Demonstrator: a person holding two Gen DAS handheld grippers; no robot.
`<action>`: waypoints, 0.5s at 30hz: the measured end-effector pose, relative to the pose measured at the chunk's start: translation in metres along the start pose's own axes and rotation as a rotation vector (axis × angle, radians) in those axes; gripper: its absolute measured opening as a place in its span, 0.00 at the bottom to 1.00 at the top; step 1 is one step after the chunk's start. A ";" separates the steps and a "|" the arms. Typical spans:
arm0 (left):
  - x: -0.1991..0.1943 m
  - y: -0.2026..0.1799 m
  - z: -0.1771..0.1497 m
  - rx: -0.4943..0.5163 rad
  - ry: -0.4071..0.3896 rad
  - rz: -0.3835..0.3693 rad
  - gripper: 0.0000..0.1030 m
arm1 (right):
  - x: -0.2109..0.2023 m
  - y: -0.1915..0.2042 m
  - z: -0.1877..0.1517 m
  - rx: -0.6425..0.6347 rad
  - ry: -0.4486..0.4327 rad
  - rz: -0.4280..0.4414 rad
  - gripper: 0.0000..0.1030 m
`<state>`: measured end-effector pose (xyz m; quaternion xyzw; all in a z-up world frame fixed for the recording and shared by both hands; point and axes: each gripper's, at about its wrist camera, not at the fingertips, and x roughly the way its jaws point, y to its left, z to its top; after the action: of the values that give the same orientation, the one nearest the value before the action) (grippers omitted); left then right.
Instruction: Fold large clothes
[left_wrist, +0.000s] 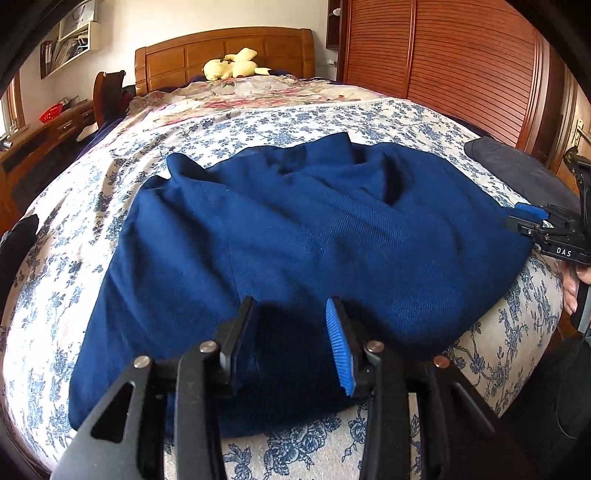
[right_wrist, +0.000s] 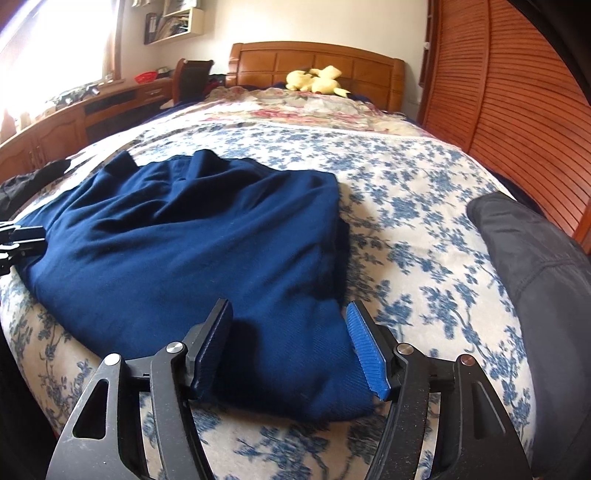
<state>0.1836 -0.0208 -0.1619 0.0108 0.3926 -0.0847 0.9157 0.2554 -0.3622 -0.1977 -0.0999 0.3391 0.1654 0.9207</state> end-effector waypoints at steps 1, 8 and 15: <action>-0.001 0.000 0.000 0.001 0.001 0.001 0.36 | 0.001 -0.003 -0.001 0.010 0.008 0.003 0.68; -0.002 0.000 0.001 0.008 0.004 0.010 0.36 | 0.019 -0.012 -0.010 0.079 0.101 0.083 0.72; -0.011 0.001 0.005 0.000 -0.015 0.004 0.36 | 0.024 -0.015 -0.010 0.130 0.118 0.185 0.63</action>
<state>0.1799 -0.0187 -0.1509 0.0110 0.3859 -0.0828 0.9188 0.2725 -0.3738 -0.2201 -0.0178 0.4105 0.2210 0.8845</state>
